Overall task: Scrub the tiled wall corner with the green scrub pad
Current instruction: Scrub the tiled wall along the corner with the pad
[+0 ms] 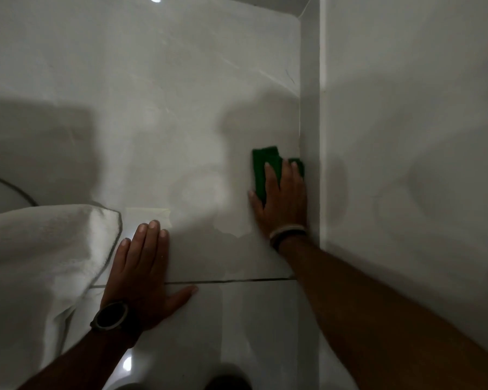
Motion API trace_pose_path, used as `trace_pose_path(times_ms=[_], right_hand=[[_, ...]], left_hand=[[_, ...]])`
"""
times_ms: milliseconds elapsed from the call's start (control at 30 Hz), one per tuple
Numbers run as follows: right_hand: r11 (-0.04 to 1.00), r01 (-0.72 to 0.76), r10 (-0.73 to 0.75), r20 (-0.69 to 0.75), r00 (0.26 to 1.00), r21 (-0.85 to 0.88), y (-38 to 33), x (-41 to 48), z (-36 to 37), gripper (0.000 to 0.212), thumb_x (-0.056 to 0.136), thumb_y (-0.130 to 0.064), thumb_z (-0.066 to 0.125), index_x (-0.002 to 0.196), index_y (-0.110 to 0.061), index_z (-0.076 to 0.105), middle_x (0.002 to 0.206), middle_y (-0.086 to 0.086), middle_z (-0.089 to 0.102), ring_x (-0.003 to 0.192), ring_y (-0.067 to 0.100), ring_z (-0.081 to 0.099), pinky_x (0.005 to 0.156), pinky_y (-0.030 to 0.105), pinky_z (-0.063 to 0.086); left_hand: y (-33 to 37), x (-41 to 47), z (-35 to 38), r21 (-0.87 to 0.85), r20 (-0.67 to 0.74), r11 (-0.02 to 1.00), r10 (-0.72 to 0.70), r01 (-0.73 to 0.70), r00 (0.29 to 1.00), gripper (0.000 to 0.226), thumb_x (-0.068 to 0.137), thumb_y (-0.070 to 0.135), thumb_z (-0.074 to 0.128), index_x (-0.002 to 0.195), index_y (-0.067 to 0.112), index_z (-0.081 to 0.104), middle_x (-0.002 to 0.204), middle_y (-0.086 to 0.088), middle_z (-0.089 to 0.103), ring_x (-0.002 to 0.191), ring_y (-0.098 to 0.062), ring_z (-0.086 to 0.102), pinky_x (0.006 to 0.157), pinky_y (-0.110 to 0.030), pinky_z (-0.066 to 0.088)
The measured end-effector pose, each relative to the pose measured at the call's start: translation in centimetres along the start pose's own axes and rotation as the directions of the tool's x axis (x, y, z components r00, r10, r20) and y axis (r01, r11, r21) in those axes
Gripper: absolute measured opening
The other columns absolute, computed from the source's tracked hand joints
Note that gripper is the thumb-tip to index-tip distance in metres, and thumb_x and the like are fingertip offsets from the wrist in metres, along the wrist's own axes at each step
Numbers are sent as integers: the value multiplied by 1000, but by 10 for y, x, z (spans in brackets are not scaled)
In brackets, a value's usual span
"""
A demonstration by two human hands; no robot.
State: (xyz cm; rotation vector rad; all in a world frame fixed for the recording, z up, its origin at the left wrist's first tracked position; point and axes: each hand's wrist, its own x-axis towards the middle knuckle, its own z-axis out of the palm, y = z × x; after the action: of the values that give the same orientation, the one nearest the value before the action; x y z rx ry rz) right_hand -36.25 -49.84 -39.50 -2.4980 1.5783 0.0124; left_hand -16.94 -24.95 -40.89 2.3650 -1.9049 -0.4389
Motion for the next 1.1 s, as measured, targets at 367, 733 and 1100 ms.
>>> trace_pose_path(times_ms=[367,733,1100], right_hand=[[1000,14,-14,-14,1000,-24,-1,40,-7,63,95,-43,51,147,-13,35,155,24,29,143,42,23,117,52,20],[996,-53,49,62,997,67,-16,-177,-5,61,68,-19,69,127,-9,58,140,22,50,134,39,38,110,55,34],[943,-243,221,115,968,229,-54,-210,-137,51,72,16,71,121,3,61,119,23,67,109,40,65,96,55,47]], left_hand=[[0,0,0,0,4,1000,15,-15,1000,118,78,84,50,157,-1,28,169,-23,22,157,-41,17,125,-54,12],[2,3,-6,-52,91,999,-2,6,996,118,78,85,48,159,3,25,168,-22,23,157,-40,18,124,-55,16],[31,-38,-170,-119,199,987,-79,105,977,111,84,83,34,154,-2,35,163,-26,34,150,-44,35,115,-57,36]])
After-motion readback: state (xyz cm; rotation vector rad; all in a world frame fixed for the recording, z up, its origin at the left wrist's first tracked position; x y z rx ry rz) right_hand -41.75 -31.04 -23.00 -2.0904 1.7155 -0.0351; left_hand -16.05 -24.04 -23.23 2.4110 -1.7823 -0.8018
